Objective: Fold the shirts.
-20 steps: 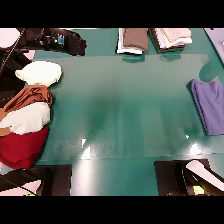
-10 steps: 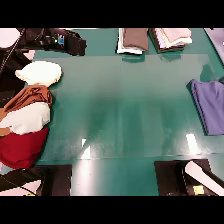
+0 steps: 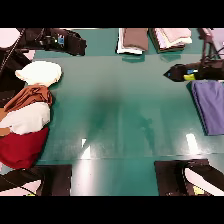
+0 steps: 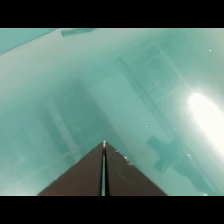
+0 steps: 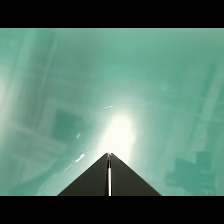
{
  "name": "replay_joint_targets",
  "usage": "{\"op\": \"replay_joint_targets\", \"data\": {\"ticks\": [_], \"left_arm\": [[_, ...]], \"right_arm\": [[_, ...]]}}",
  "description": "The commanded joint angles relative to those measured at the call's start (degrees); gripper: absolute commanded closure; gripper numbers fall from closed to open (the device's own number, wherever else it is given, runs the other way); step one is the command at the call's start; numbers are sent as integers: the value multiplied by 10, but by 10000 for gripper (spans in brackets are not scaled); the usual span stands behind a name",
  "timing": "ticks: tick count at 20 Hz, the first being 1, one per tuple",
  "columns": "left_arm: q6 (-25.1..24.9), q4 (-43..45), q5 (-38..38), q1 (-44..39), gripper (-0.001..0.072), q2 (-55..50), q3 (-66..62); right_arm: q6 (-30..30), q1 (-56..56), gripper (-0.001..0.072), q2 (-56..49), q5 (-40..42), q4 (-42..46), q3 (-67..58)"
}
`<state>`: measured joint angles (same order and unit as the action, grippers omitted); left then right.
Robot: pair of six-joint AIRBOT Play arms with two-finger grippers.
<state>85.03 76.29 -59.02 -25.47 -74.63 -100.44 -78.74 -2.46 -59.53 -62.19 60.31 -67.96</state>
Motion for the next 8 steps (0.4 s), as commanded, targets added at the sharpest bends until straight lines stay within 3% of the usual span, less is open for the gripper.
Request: {"op": "replay_joint_targets", "data": {"ticks": [1,8], "left_arm": [[0,0,1,0,684,0,0],[0,0,1,0,684,0,0]], "right_arm": [[6,-57,694,0,8,-2,0],[6,-57,694,0,-15,-2,0]]}}
